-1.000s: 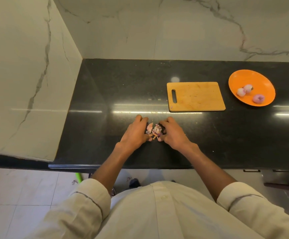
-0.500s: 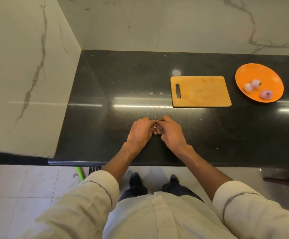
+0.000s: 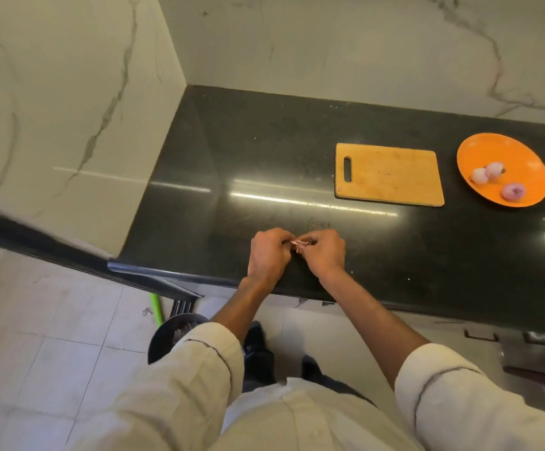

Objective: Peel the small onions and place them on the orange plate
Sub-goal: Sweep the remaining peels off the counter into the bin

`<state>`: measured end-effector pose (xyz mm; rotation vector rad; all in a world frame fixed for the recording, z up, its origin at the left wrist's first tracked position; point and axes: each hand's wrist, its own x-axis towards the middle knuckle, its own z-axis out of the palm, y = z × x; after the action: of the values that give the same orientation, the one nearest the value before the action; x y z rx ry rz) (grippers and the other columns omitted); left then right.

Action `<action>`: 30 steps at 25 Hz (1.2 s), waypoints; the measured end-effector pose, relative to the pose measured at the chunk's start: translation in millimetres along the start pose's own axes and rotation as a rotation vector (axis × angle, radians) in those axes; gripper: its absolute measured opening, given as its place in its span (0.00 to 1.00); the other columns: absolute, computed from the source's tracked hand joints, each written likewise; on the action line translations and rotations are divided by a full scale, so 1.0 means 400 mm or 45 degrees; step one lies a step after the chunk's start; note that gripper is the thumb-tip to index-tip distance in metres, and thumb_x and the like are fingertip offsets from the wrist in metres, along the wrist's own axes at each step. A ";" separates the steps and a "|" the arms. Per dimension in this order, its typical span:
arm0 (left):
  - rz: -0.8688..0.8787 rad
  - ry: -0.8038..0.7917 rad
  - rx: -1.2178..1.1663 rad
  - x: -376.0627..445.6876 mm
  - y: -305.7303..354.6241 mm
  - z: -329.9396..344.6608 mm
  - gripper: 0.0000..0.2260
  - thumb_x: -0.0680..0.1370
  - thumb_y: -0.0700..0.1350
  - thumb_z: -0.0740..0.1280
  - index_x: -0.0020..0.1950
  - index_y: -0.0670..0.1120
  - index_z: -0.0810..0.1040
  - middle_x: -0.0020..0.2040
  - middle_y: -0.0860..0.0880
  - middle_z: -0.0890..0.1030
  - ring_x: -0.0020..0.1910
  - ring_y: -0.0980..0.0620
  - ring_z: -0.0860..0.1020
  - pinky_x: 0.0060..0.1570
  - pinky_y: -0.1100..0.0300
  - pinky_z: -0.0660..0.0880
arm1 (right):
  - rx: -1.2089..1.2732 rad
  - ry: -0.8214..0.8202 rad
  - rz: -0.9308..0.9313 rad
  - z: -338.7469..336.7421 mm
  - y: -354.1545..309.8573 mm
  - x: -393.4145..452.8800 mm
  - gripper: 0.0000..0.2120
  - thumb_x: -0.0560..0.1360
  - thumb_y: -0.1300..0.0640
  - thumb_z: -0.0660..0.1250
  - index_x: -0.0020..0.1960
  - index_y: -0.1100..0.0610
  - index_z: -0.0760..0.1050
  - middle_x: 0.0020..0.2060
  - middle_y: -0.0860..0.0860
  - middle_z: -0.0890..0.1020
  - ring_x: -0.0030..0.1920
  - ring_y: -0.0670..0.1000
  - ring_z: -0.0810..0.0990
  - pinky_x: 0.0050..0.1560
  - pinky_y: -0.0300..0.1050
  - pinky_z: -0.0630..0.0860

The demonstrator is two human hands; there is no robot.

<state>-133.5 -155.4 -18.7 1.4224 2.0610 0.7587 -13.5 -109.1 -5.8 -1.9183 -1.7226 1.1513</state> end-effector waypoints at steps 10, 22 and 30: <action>-0.374 0.492 -0.190 -0.239 -0.078 -0.138 0.10 0.76 0.34 0.73 0.50 0.46 0.91 0.43 0.52 0.88 0.39 0.58 0.82 0.42 0.66 0.78 | 0.581 -0.439 0.146 0.125 -0.079 -0.166 0.10 0.74 0.70 0.75 0.46 0.57 0.89 0.41 0.53 0.89 0.46 0.52 0.88 0.43 0.42 0.85; -0.853 0.731 -0.217 -0.619 -0.549 -0.287 0.10 0.78 0.35 0.73 0.56 0.47 0.89 0.51 0.49 0.88 0.48 0.52 0.82 0.49 0.68 0.74 | 0.044 -0.775 -0.192 0.679 -0.098 -0.495 0.12 0.75 0.65 0.76 0.46 0.48 0.89 0.40 0.44 0.88 0.47 0.46 0.87 0.57 0.46 0.84; -0.959 0.359 -0.179 -0.643 -0.921 -0.171 0.17 0.78 0.34 0.71 0.66 0.44 0.85 0.62 0.44 0.87 0.61 0.43 0.84 0.62 0.53 0.79 | -0.579 -0.824 -0.512 1.010 0.049 -0.479 0.14 0.77 0.63 0.70 0.60 0.54 0.86 0.56 0.52 0.87 0.57 0.56 0.84 0.59 0.49 0.81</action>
<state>-340.4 -516.2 -201.6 0.3964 2.4410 0.7699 -286.1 -402.8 -205.4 -1.3496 -2.7578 1.3928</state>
